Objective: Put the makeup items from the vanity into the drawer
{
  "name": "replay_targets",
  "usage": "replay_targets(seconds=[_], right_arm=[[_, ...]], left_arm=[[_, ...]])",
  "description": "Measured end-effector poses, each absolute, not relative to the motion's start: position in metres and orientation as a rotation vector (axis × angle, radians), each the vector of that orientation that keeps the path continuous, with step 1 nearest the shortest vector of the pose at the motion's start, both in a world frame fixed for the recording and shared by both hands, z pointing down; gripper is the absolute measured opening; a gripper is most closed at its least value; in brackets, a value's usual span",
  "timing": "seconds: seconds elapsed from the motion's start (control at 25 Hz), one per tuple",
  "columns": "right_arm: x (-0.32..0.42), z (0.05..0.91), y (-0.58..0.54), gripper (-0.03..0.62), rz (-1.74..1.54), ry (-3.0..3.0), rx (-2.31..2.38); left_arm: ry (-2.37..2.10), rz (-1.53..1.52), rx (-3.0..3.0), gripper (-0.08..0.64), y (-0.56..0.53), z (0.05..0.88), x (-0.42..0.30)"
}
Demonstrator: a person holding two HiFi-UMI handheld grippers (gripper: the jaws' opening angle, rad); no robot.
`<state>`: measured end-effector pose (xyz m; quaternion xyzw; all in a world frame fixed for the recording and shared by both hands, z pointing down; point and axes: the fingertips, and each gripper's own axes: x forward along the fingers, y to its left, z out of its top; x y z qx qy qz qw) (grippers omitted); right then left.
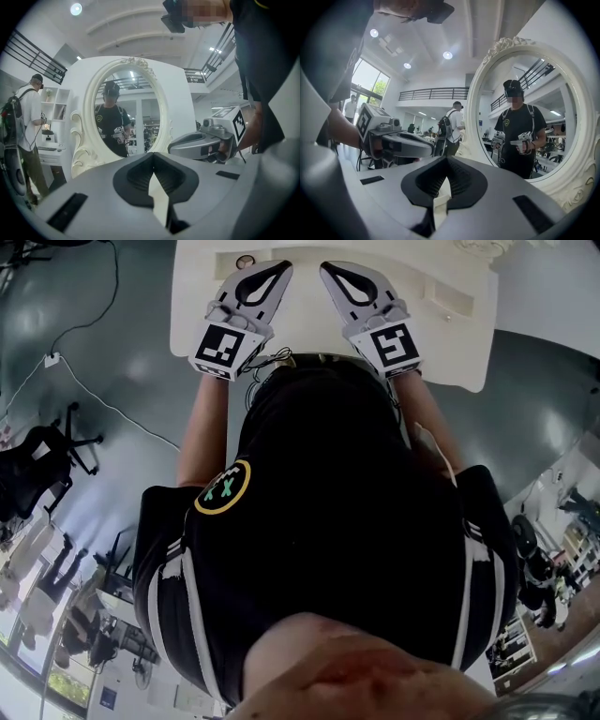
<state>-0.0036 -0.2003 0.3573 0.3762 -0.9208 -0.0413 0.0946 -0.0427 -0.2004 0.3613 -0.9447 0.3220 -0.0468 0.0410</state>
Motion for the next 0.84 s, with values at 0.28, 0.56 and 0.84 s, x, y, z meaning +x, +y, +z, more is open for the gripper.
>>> replay_targets(seconds=[0.28,0.56,0.84], right_arm=[[-0.006,0.362,-0.203,0.020,-0.136,-2.743,1.095],[-0.007,0.362,-0.203,0.020,-0.127,-2.731,1.084],[-0.005,0.370,-0.212,0.020,-0.134,-2.726,1.086]], left_arm=[[1.015,-0.146,-2.883,0.018,-0.202,0.367,-0.045],[1.060,-0.158,-2.888,0.018,-0.203,0.369,-0.052],[1.053,-0.164,-2.886,0.018,-0.210,0.378,-0.048]])
